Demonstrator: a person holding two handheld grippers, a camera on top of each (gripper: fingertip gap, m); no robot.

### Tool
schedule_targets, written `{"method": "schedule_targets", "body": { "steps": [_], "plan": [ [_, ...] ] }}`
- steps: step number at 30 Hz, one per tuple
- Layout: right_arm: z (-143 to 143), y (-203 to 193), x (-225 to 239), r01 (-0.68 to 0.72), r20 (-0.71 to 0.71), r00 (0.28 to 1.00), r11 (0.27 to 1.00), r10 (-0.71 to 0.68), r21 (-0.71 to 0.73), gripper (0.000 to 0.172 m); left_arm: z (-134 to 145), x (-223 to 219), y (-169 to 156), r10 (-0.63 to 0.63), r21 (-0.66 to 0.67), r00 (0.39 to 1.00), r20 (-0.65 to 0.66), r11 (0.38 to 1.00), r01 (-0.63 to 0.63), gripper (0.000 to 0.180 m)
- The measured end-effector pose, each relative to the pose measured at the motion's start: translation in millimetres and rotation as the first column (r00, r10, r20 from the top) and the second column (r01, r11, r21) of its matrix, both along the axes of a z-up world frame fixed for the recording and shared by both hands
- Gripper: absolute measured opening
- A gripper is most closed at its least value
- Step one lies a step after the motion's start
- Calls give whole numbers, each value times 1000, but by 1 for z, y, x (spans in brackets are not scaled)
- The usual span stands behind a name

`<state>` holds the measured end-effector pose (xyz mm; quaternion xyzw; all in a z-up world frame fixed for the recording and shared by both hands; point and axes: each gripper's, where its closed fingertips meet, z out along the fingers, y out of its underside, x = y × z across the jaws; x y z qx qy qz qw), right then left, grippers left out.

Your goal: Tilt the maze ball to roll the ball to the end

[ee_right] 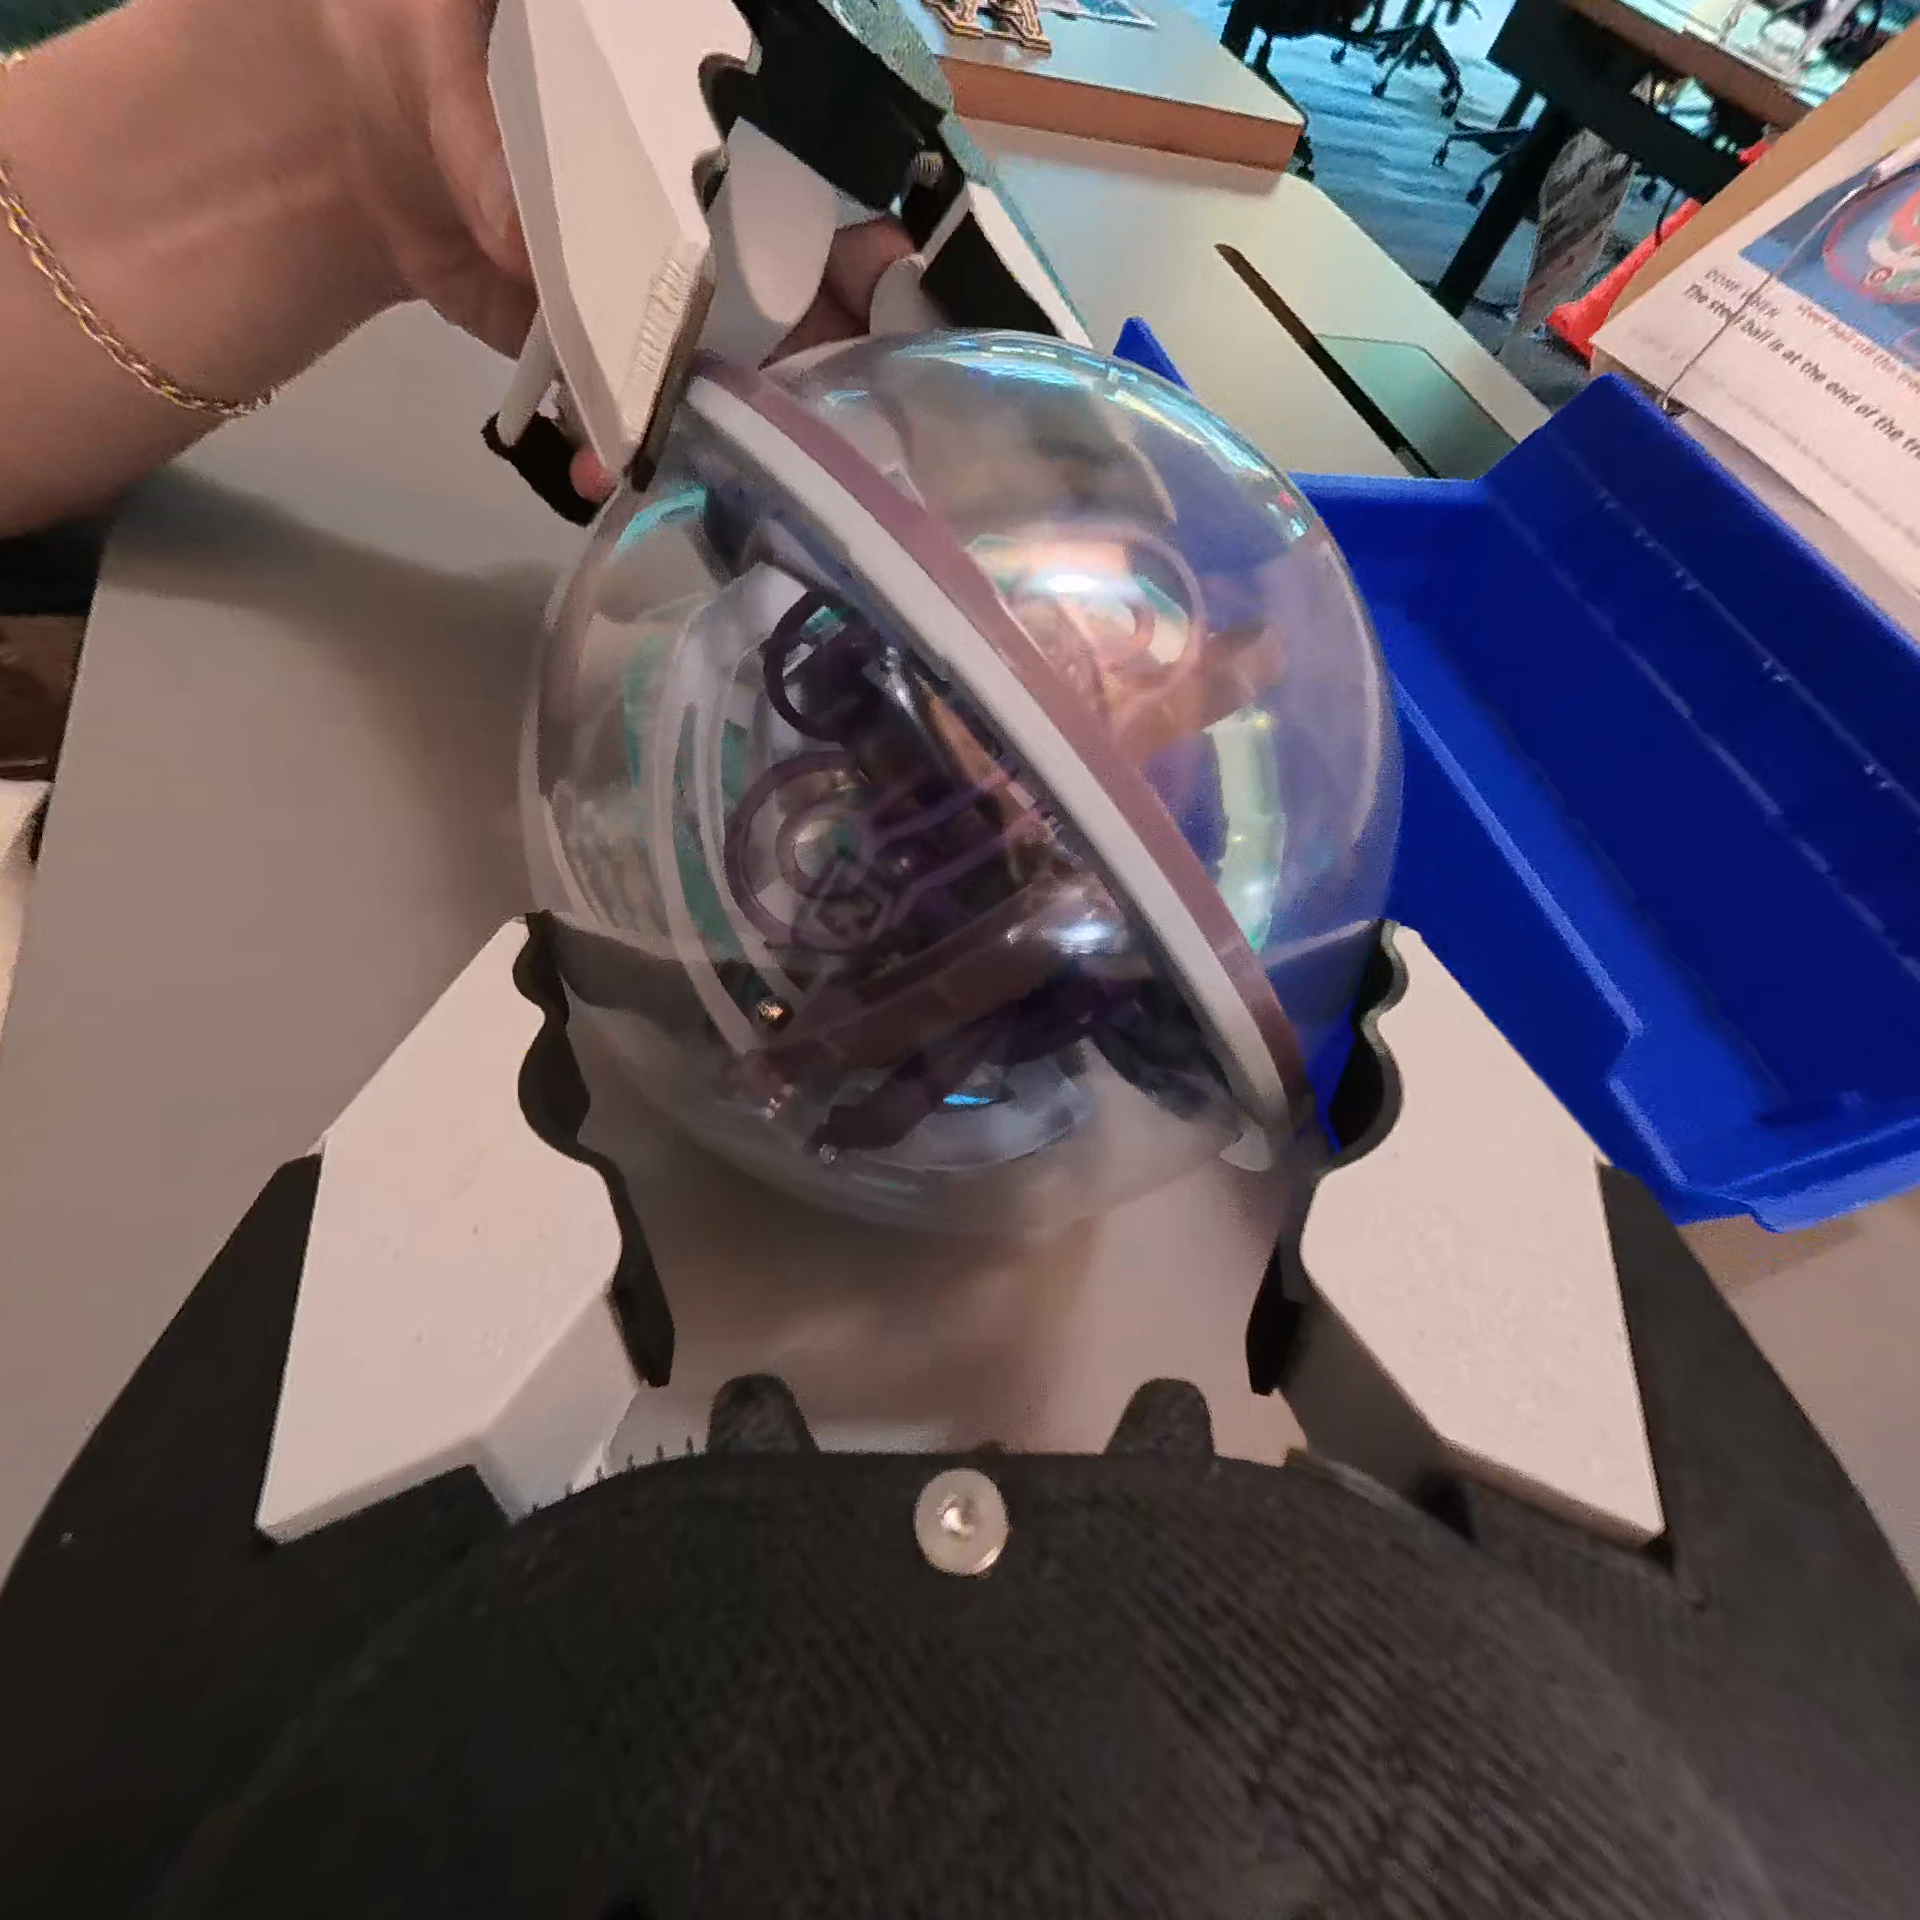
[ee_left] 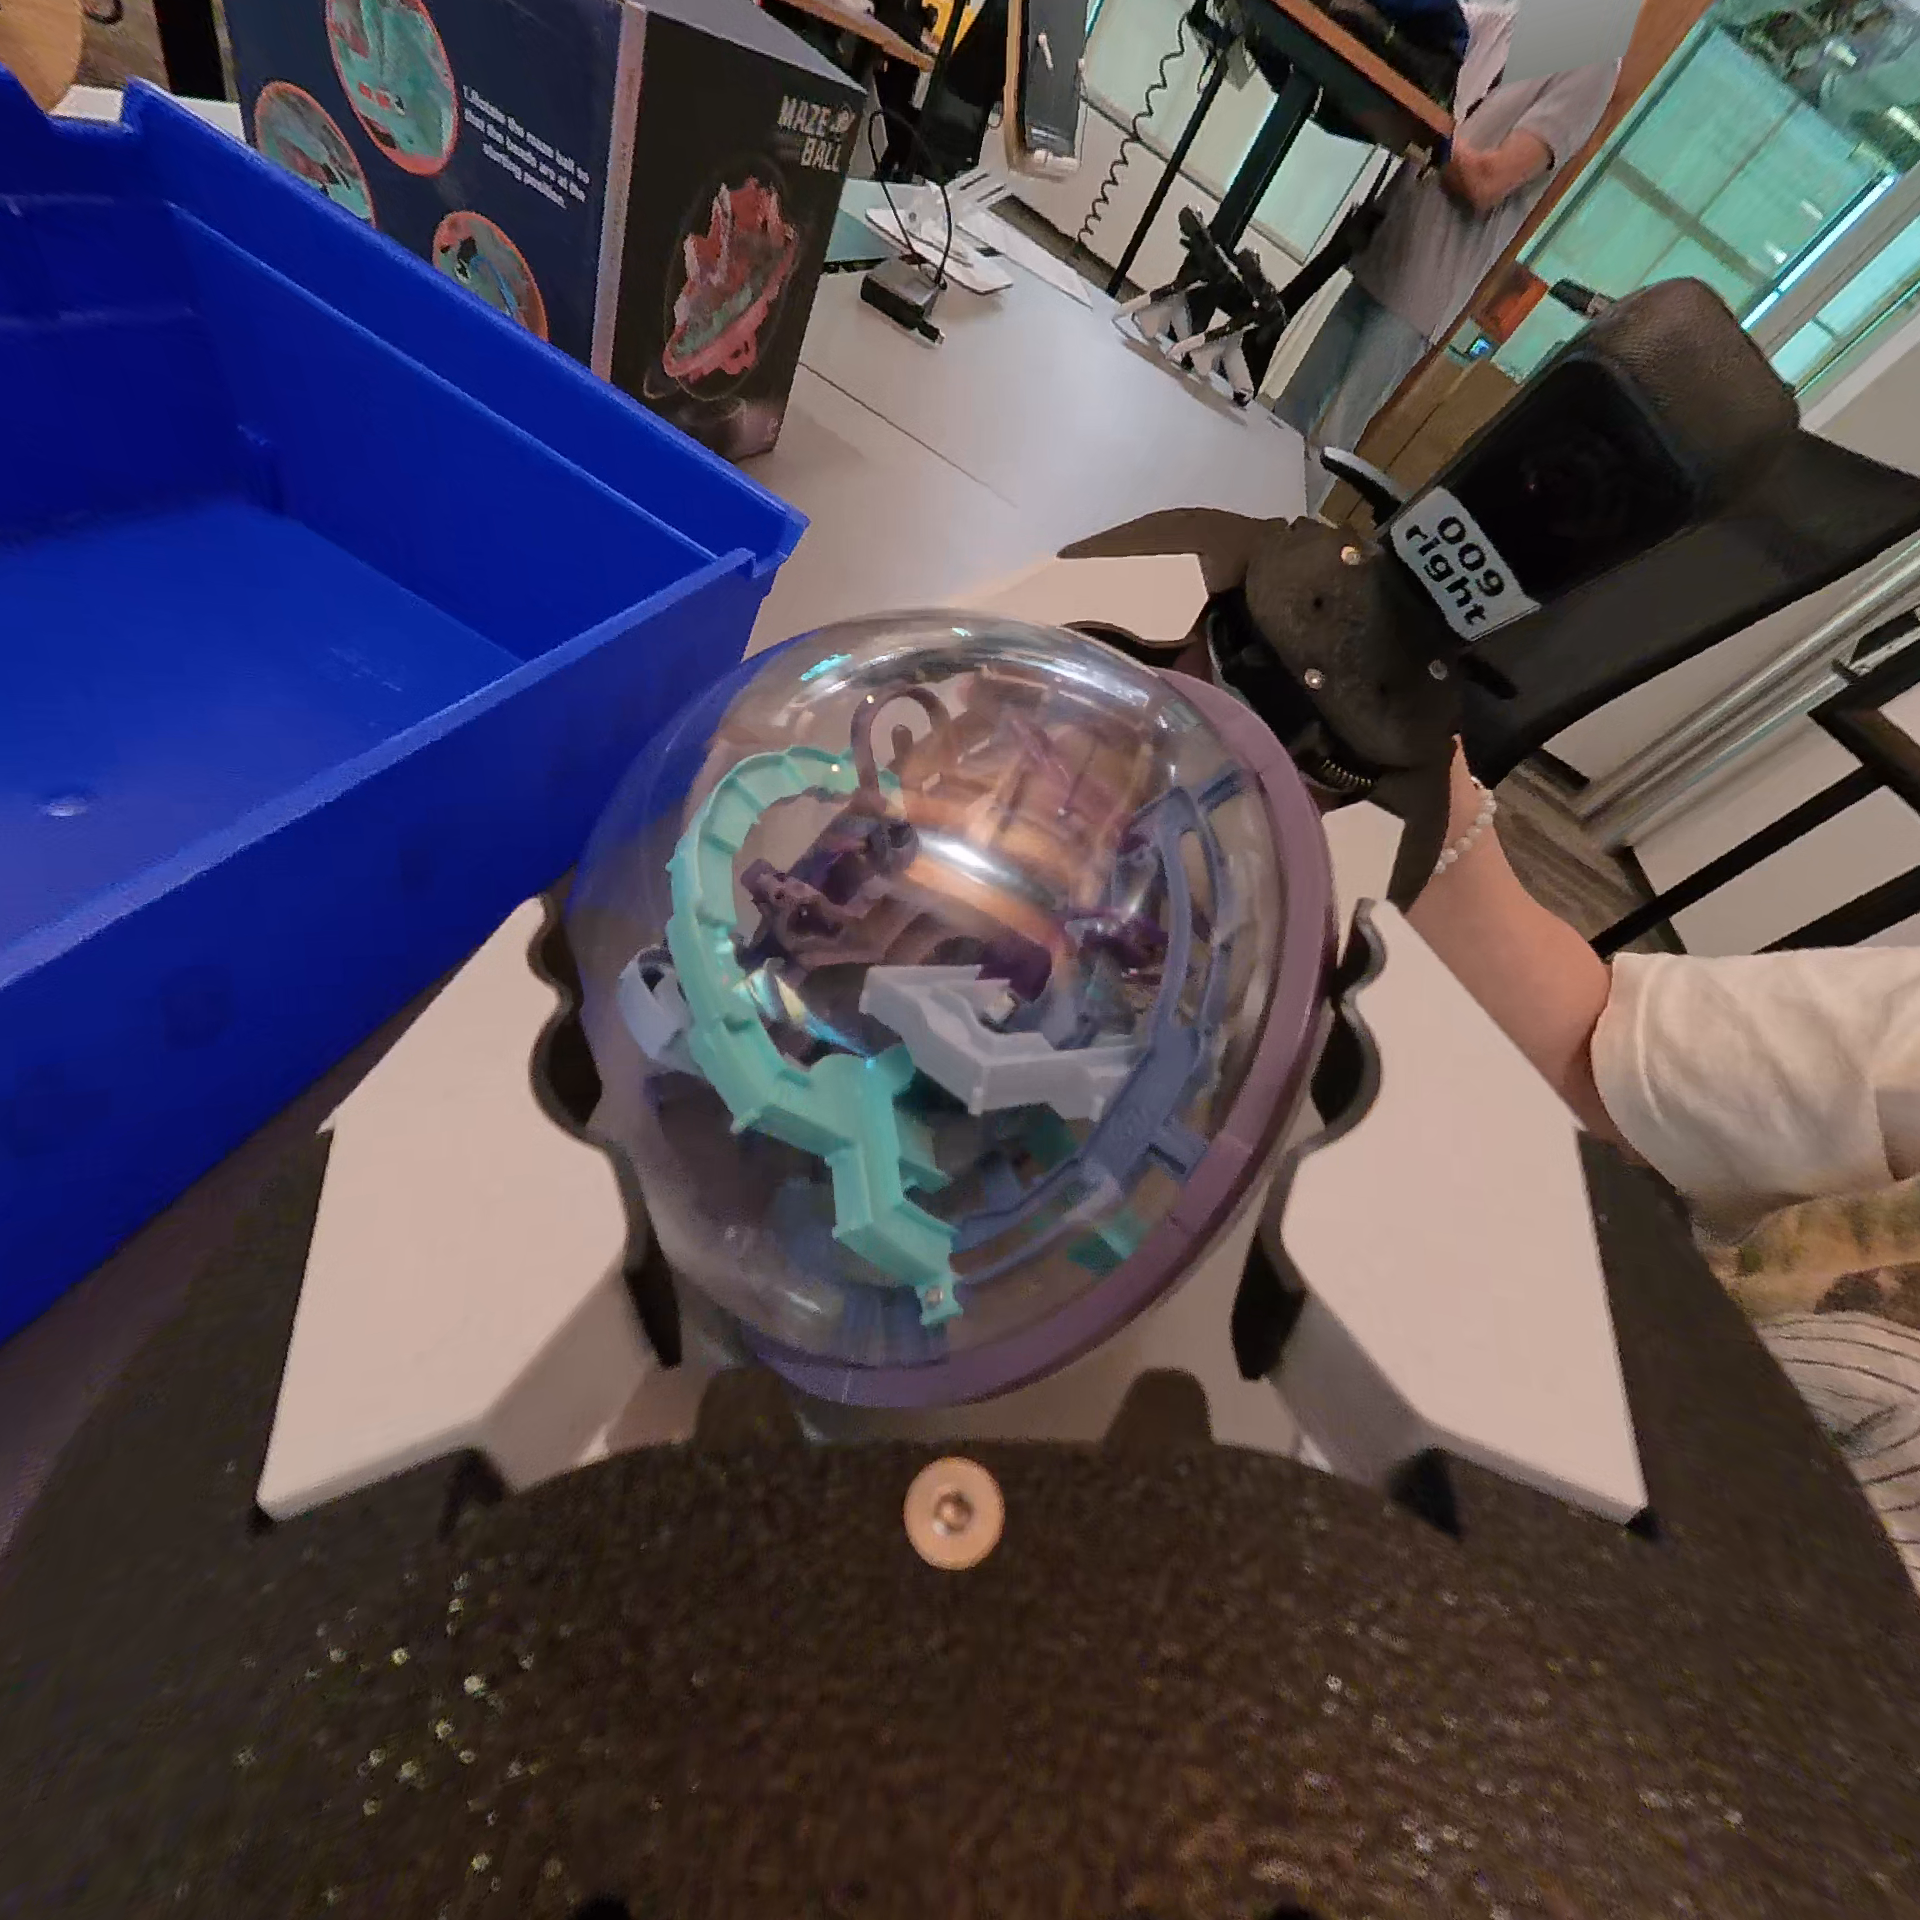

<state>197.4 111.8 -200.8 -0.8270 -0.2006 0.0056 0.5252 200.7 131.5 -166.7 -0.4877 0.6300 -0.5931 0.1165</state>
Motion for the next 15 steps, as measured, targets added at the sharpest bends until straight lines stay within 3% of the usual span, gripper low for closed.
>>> {"method": "schedule_targets", "body": {
  "steps": [5,10,15],
  "plan": [
    [23,3,-12,-105,174,982,977,73,186,139,0,-1,2,-14,-11,1000,-5,1000,14,138],
    [25,11,-18,-112,171,983,964,72,240,144,0,-3,2,-26,-10,1000,1,1000,26,138],
    [25,12,-14,-60,146,989,979,32,196,143,-1,2,4,-4,-71,1000,-5,997,4,142]
  ]
}}
